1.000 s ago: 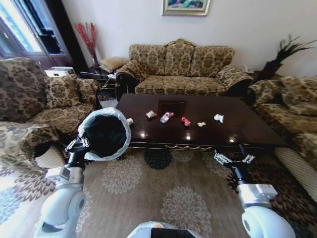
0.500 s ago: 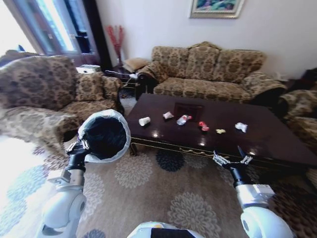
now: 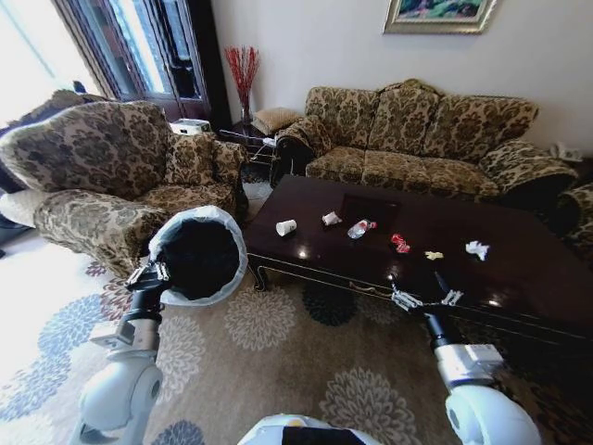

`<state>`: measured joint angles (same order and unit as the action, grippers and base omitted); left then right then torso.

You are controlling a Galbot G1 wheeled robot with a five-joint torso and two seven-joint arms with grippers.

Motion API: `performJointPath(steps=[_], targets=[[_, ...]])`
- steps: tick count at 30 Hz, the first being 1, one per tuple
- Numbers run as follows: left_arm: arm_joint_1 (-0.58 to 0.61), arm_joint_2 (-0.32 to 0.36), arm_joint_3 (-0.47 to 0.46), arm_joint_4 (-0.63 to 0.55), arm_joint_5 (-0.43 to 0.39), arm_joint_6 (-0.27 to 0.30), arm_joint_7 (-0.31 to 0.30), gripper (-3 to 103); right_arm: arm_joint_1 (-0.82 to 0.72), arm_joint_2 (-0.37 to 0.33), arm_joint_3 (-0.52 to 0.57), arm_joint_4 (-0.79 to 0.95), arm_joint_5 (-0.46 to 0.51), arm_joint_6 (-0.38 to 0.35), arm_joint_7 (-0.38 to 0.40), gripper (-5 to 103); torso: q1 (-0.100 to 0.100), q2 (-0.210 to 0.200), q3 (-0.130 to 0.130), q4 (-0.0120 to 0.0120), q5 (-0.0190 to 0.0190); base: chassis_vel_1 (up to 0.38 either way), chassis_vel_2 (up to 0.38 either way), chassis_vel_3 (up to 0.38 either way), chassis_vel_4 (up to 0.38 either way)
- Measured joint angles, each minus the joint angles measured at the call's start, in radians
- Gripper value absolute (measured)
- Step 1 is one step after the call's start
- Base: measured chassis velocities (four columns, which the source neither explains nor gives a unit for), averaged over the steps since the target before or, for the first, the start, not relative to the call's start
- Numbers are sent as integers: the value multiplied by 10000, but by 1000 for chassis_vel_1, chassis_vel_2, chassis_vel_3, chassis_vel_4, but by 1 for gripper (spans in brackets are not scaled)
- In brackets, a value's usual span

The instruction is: Move to the front of the table and place the trash on the table into the trash bin.

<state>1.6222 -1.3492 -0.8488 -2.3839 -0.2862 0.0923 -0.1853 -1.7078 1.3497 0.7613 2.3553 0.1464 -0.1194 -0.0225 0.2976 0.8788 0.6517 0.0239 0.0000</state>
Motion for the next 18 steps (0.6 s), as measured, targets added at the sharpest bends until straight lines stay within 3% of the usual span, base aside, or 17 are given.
performJointPath(steps=[12,18], targets=[[28,-90,49,-3,317,-42,0,4,8,29,-19,-71,-158,21,9,100,10,-4,4,-1,1,-243,245,262,-247],[38,-147,57,37,470,-74,49,4,9,28,-52,-210,-323,227,-105,100,19,-8,8,-3,0,-140,133,101,-101]])
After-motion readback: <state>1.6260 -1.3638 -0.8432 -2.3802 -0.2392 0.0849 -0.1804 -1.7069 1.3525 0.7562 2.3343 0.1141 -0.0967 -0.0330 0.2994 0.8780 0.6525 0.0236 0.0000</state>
